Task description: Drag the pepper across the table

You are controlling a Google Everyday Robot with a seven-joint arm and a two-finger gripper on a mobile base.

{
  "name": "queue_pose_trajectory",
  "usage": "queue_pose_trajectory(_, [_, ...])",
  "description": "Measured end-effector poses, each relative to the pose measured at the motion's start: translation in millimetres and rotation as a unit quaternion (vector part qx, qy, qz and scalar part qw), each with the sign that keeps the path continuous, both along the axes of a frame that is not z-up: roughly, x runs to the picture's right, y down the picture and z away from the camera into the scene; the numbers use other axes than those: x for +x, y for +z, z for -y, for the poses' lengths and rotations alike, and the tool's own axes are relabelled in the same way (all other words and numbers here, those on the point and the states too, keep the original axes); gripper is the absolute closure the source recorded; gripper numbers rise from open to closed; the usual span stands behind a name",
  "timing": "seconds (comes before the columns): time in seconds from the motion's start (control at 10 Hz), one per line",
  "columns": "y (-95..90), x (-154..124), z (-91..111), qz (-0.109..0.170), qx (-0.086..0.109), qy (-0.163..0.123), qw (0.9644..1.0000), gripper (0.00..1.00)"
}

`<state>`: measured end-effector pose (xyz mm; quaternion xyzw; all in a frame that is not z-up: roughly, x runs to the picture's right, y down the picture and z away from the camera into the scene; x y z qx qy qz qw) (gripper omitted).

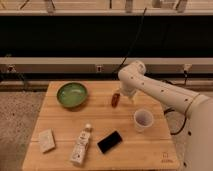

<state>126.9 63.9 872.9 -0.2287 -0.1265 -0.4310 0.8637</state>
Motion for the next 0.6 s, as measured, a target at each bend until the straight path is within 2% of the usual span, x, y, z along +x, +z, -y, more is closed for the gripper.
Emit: queue_pose_trajectory(0.6, [13.4, -12, -4, 0.02, -0.018, -0.023, 0.9994, 0.2])
